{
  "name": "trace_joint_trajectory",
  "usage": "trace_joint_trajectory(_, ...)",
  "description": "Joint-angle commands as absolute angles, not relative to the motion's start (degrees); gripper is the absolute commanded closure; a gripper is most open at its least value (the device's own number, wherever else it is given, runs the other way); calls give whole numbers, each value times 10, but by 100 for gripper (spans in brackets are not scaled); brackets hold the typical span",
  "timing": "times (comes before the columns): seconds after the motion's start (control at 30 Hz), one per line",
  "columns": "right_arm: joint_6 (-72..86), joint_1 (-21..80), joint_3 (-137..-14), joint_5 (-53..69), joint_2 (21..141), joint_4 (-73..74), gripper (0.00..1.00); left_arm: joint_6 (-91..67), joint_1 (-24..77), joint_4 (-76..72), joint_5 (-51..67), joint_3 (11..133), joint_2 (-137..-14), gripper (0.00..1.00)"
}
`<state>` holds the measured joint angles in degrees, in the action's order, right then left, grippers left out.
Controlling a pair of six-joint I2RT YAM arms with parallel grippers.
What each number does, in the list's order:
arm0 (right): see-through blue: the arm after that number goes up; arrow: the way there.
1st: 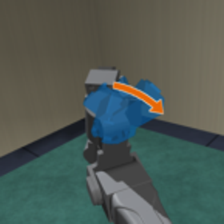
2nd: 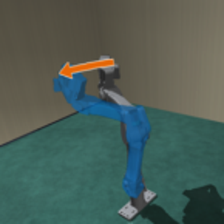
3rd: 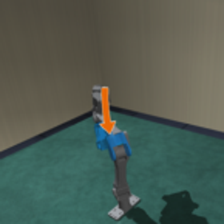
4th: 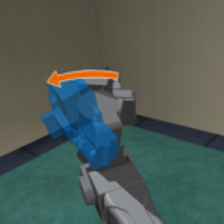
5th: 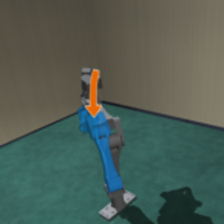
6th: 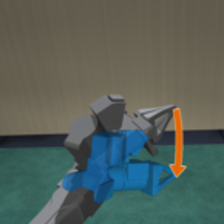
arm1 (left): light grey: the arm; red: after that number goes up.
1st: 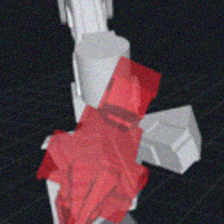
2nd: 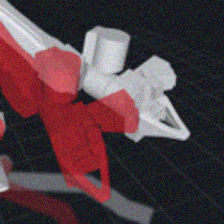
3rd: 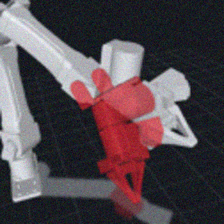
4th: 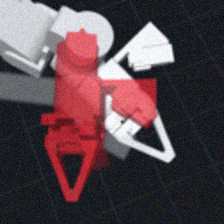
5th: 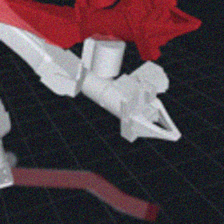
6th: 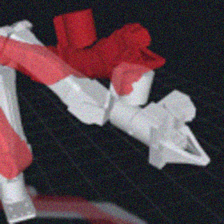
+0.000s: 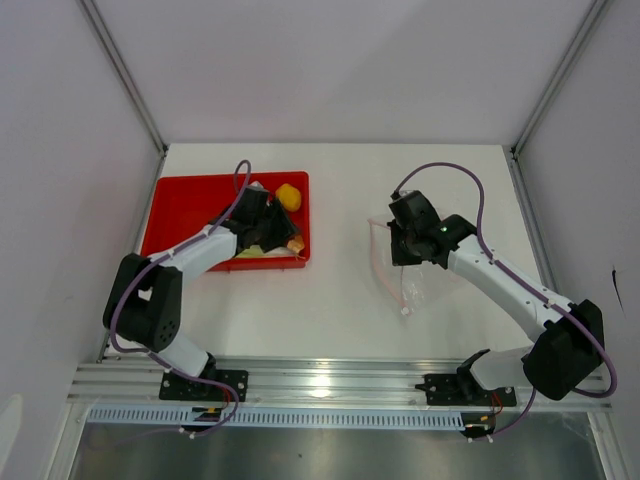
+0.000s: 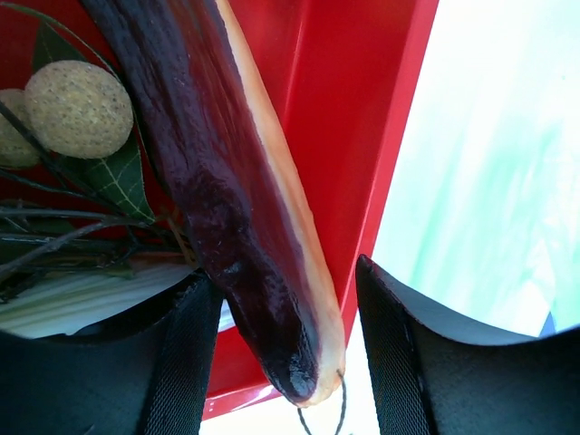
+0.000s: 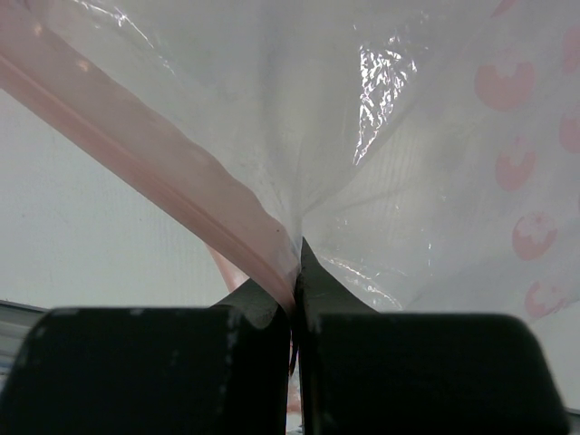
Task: Place the food in the zip-top bag and seal the zipper
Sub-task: Pick up the fake food from the bin.
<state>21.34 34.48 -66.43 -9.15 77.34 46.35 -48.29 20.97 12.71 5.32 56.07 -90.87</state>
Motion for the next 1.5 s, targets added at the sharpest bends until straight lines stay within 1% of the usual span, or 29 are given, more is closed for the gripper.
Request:
trace_joint_trajectory(0.0, 218, 342, -664, -97, 761, 450, 100, -511, 225, 137, 80, 533, -871, 38)
trace_joint_trajectory(0.17, 219, 343, -663, -98, 757, 452, 100, -529, 228, 147, 67, 519, -846, 39)
trace_joint_trajectory(0.3, 220, 344, -661, -98, 755, 451, 100, -525, 236, 156, 18, 515, -815, 39)
trace_joint_trajectory(0.67, 216, 343, -664, -105, 751, 456, 100, -538, 238, 144, 64, 533, -870, 43)
trace_joint_trajectory(0.77, 214, 343, -664, -105, 751, 458, 100, -539, 237, 136, 62, 529, -872, 51)
trace_joint_trajectory(0.8, 214, 343, -665, -105, 751, 459, 100, -541, 238, 131, 62, 529, -866, 56)
trace_joint_trajectory(0.93, 214, 343, -665, -103, 751, 457, 100, -540, 237, 132, 54, 525, -840, 66)
trace_joint_trajectory(0.97, 214, 343, -665, -104, 751, 456, 100, -536, 237, 134, 53, 525, -836, 72)
trace_joint_trajectory(1.07, 214, 343, -666, -103, 753, 454, 100, -534, 237, 139, 50, 524, -815, 85)
trace_joint_trajectory(1.1, 214, 343, -667, -103, 753, 455, 100, -532, 237, 140, 51, 522, -810, 93)
trace_joint_trajectory(1.17, 215, 343, -666, -101, 755, 454, 100, -528, 237, 141, 51, 520, -793, 99)
trace_joint_trajectory(1.4, 213, 343, -665, -107, 753, 459, 100, -478, 237, 163, 50, 538, -726, 99)
trace_joint_trajectory(1.47, 212, 343, -668, -108, 751, 460, 100, -447, 237, 168, 80, 545, -708, 99)
